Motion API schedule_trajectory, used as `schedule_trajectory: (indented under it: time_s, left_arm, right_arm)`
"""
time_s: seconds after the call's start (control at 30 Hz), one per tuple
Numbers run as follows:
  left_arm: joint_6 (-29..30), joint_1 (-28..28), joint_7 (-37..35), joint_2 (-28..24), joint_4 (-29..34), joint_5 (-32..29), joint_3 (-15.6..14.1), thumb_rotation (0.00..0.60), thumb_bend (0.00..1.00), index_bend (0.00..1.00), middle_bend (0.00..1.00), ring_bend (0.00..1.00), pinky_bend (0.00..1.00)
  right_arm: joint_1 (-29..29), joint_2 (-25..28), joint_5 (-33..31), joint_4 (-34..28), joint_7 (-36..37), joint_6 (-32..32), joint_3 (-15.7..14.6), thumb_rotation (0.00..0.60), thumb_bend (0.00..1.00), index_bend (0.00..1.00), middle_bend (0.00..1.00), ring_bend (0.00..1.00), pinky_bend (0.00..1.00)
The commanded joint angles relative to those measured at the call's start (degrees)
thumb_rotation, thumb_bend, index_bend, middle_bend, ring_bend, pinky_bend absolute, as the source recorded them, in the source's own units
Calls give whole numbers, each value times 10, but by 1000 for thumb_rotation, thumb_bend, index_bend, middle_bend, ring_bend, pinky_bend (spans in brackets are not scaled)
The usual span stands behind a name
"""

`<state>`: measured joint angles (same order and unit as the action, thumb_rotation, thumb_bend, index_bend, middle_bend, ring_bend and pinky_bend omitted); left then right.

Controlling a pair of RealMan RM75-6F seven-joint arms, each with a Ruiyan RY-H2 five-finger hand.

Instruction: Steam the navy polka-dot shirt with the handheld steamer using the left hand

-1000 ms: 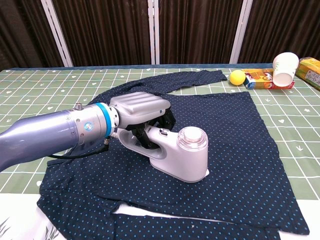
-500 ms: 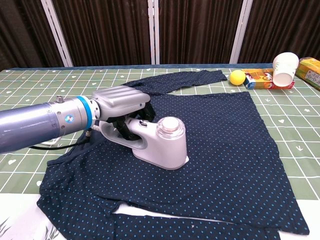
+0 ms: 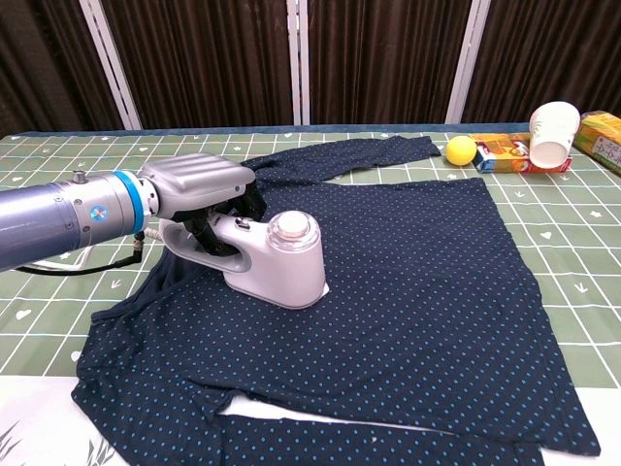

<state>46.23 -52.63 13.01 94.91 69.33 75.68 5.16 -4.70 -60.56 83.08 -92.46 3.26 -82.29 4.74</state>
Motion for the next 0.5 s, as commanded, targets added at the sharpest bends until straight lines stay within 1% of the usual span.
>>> schedule_trajectory:
  time_s: [0.03,0.33,0.5]
  left_arm:
    - [0,-2,0,4,1,3,0,600,728,976,877,847,1000]
    - [-7,-13,14,22,14,5,7,600,728,976,877,847,1000]
    - [-11,-22,23,40,25,3,12,600,729,976,877,847,1000]
  right_arm:
    - [0,0,0,0,-1,0,0,600,0,0,0,0,0]
    - [-1,1,-3,1,3,1,1,600,0,0,0,0,0]
    - [-1,1,-3,2,5,2,1,600,0,0,0,0,0]
